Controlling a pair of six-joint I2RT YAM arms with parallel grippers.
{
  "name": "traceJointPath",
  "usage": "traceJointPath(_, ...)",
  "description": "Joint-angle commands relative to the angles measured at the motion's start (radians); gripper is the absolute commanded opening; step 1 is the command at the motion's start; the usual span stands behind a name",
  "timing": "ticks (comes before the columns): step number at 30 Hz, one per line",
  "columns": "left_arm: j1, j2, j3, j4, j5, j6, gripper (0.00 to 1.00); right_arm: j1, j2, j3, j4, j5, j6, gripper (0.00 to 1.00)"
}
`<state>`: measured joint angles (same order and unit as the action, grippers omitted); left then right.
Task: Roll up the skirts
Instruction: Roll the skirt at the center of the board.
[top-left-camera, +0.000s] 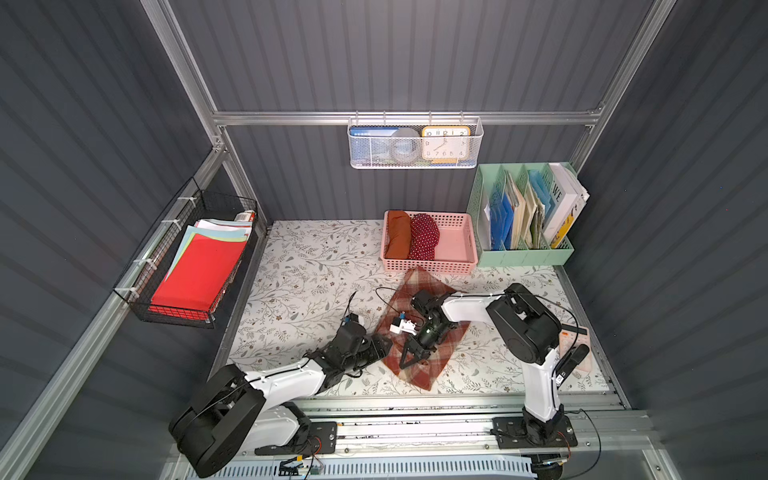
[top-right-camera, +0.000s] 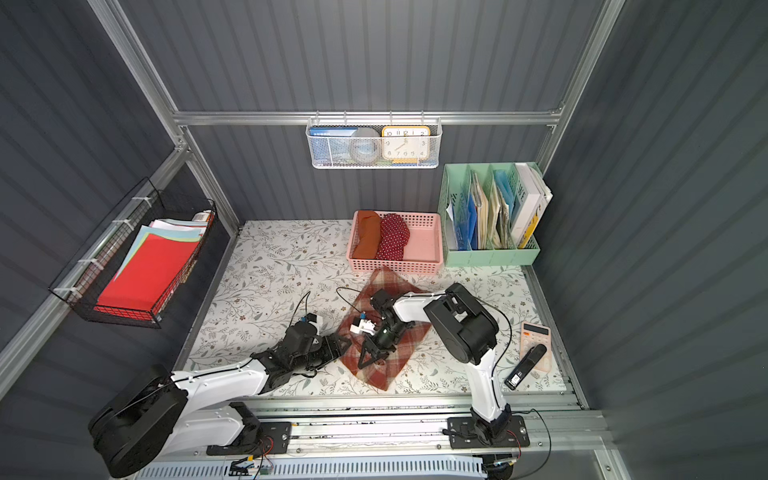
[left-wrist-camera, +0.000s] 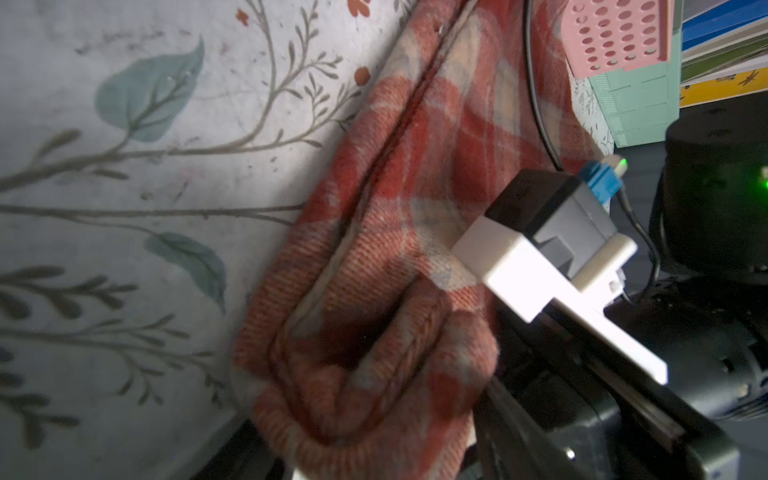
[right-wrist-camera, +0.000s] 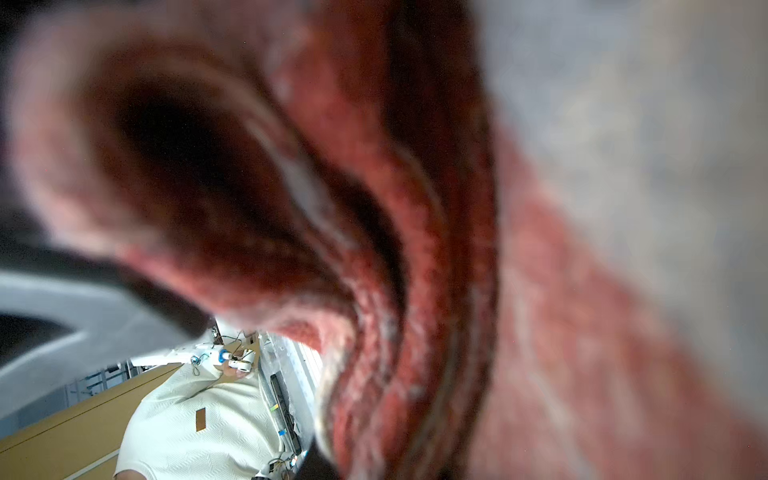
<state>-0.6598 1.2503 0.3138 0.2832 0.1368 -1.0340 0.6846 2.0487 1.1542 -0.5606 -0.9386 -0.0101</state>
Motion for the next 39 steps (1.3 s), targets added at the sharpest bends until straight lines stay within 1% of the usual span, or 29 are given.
traceJointPath(1, -0.006, -0.013, -0.061, -0.244, -0.075, 0.046, 0.57, -0.019, 0.0, -0.026, 0.05, 0.126, 0.004, 0.0)
traceJointPath(4, -0.006, -0.025, -0.067, -0.246, -0.105, 0.074, 0.45, -0.02, 0.002, -0.025, 0.048, 0.12, 0.004, 0.0)
traceJointPath(6, -0.005, -0.016, -0.056, -0.226, -0.12, 0.09, 0.31, -0.02, -0.001, -0.03, 0.049, 0.119, 0.008, 0.0)
traceJointPath(7, -0.006, -0.007, -0.048, -0.21, -0.128, 0.092, 0.17, -0.02, -0.004, -0.032, 0.049, 0.117, 0.009, 0.0)
traceJointPath(8, -0.005, 0.005, -0.039, -0.197, -0.136, 0.091, 0.07, -0.019, -0.009, -0.035, 0.051, 0.121, 0.011, 0.02)
traceJointPath(9, -0.006, 0.02, -0.029, -0.18, -0.138, 0.093, 0.06, -0.02, -0.017, -0.041, 0.053, 0.127, 0.016, 0.03)
traceJointPath(10, -0.006, 0.038, -0.019, -0.159, -0.141, 0.094, 0.08, -0.019, -0.026, -0.048, 0.055, 0.125, 0.019, 0.04)
traceJointPath(12, -0.007, 0.067, -0.016, -0.1, -0.144, 0.08, 0.08, -0.02, -0.046, -0.059, 0.055, 0.15, 0.034, 0.1)
traceJointPath(14, -0.008, 0.073, -0.012, -0.091, -0.173, 0.069, 0.0, -0.02, -0.082, -0.082, 0.07, 0.192, 0.054, 0.26)
traceJointPath(15, -0.009, 0.063, -0.007, -0.09, -0.185, 0.071, 0.0, -0.021, -0.104, -0.096, 0.073, 0.216, 0.065, 0.29)
traceJointPath(18, -0.009, 0.014, 0.017, -0.137, -0.212, 0.086, 0.0, -0.021, -0.185, -0.141, 0.095, 0.255, 0.095, 0.37)
traceJointPath(20, -0.011, -0.031, 0.027, -0.174, -0.227, 0.09, 0.0, -0.021, -0.247, -0.167, 0.097, 0.276, 0.111, 0.39)
traceJointPath(22, -0.012, -0.069, 0.042, -0.222, -0.236, 0.09, 0.0, -0.02, -0.322, -0.184, 0.083, 0.329, 0.136, 0.4)
traceJointPath(23, -0.013, -0.081, 0.052, -0.244, -0.236, 0.086, 0.0, -0.019, -0.365, -0.194, 0.08, 0.358, 0.147, 0.43)
traceJointPath(24, -0.014, -0.091, 0.06, -0.26, -0.226, 0.077, 0.0, -0.016, -0.419, -0.206, 0.079, 0.404, 0.166, 0.45)
traceJointPath(26, -0.016, -0.096, 0.078, -0.286, -0.207, 0.059, 0.0, -0.006, -0.528, -0.225, 0.058, 0.509, 0.194, 0.46)
traceJointPath(27, -0.019, -0.092, 0.089, -0.298, -0.194, 0.053, 0.0, 0.009, -0.593, -0.236, 0.047, 0.594, 0.211, 0.46)
traceJointPath(29, -0.03, -0.089, 0.109, -0.324, -0.188, 0.042, 0.0, 0.056, -0.7, -0.255, 0.008, 0.727, 0.219, 0.46)
traceJointPath(30, -0.033, -0.088, 0.115, -0.328, -0.18, 0.038, 0.0, 0.1, -0.746, -0.258, -0.016, 0.819, 0.232, 0.42)
traceJointPath(31, -0.035, -0.083, 0.123, -0.336, -0.173, 0.036, 0.0, 0.159, -0.788, -0.268, -0.026, 0.881, 0.232, 0.4)
traceJointPath(32, -0.037, -0.08, 0.129, -0.344, -0.168, 0.036, 0.0, 0.212, -0.815, -0.277, -0.032, 0.927, 0.235, 0.39)
traceJointPath(33, -0.037, -0.073, 0.135, -0.351, -0.156, 0.036, 0.0, 0.282, -0.829, -0.28, -0.044, 1.029, 0.251, 0.39)
traceJointPath(34, -0.037, -0.068, 0.142, -0.364, -0.149, 0.037, 0.0, 0.365, -0.829, -0.27, -0.081, 1.147, 0.258, 0.41)
traceJointPath(36, -0.037, -0.067, 0.144, -0.372, -0.136, 0.039, 0.0, 0.515, -0.794, -0.232, -0.176, 1.365, 0.291, 0.48)
traceJointPath(38, -0.037, -0.07, 0.14, -0.374, -0.123, 0.038, 0.0, 0.643, -0.72, -0.186, -0.263, 1.5, 0.325, 0.54)
traceJointPath(39, -0.037, -0.065, 0.142, -0.386, -0.09, 0.037, 0.0, 0.709, -0.674, -0.159, -0.295, 1.549, 0.343, 0.58)
